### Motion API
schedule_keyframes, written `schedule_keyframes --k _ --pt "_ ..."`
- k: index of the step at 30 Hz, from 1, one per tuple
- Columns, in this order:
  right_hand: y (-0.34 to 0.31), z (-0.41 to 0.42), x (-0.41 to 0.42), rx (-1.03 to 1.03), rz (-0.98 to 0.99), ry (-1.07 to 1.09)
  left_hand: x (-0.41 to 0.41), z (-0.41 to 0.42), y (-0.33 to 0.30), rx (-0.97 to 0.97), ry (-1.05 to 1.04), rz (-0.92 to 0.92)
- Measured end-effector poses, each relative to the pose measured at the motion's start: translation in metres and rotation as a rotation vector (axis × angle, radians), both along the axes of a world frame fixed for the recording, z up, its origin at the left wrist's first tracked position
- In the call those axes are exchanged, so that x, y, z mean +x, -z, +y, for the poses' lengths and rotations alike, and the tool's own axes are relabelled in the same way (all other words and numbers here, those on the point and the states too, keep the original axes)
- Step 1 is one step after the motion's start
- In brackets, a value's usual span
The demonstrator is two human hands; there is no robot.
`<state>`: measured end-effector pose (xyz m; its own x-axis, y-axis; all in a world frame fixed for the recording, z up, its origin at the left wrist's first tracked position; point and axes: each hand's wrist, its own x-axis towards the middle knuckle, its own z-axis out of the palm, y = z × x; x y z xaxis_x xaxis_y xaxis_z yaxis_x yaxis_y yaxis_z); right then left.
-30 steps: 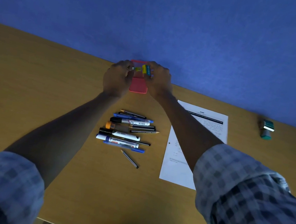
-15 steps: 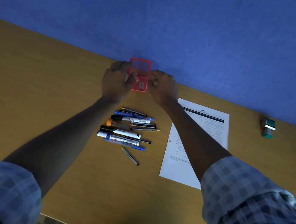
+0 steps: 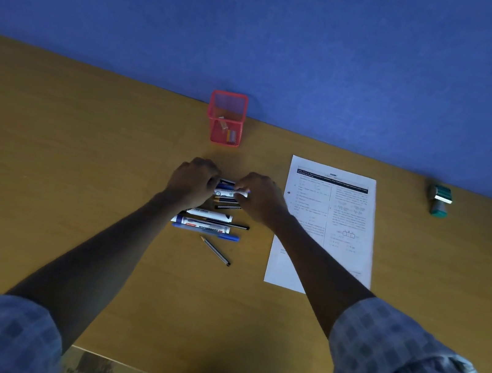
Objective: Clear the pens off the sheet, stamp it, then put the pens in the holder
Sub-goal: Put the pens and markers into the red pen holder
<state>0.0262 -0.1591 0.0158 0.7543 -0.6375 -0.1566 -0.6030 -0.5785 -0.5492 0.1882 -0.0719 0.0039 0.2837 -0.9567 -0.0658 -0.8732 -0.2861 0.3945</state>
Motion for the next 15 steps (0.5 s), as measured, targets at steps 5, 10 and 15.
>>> schedule_keyframes --k 5,10,15 --pt "0.007 0.004 -0.003 -0.099 0.021 -0.036 0.004 0.001 0.005 0.054 0.038 -0.121" --pt "0.007 0.003 -0.003 -0.192 0.078 -0.091 0.010 0.000 0.007 0.059 0.049 -0.102" --pt "0.005 0.001 -0.002 -0.182 0.113 -0.150 0.013 -0.003 0.006 0.072 0.013 -0.029"
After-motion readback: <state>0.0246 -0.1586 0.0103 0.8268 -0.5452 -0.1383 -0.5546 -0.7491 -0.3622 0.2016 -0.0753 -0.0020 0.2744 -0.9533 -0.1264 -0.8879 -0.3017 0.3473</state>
